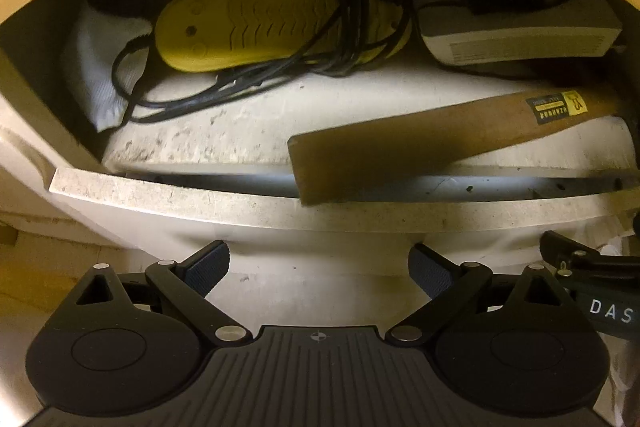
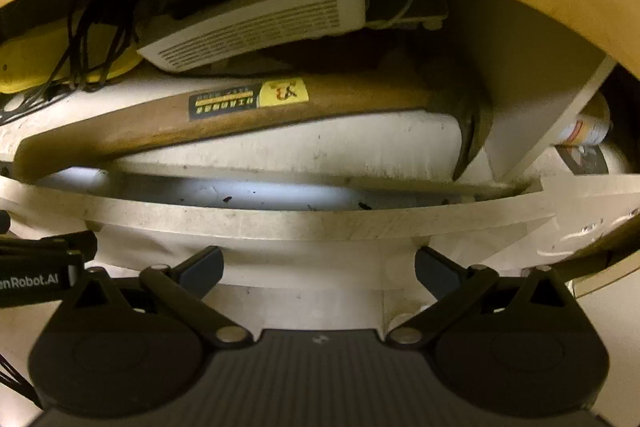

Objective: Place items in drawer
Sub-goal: 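Push the drawer front inward with both tools to close it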

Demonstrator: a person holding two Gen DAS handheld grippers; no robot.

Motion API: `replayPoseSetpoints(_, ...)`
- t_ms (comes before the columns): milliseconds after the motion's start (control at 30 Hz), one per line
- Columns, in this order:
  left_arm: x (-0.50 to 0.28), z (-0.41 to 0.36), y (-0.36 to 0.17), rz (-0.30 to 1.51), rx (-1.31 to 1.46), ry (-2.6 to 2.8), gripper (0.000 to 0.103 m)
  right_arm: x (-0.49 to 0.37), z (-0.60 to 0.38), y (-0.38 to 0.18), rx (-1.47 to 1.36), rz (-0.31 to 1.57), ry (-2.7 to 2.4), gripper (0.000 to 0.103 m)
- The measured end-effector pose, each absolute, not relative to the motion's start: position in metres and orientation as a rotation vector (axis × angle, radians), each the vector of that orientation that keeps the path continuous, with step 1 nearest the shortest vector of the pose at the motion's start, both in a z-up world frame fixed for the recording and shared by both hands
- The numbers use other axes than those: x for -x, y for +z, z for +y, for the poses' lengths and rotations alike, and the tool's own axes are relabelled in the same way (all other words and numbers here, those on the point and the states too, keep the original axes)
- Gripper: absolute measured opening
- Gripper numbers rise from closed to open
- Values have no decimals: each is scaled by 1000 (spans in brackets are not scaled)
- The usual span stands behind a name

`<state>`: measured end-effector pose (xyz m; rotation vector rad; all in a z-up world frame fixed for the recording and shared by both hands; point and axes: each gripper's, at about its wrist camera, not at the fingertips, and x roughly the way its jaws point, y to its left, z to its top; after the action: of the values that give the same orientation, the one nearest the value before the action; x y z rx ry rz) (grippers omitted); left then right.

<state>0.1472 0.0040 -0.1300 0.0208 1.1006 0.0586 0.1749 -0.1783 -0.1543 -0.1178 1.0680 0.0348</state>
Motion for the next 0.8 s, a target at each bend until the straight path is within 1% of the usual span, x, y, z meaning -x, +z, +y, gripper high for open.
replayPoseSetpoints(800,-143,-5,-136,1085,-41,56,99,-201,-176,-157,141,1034,35,102)
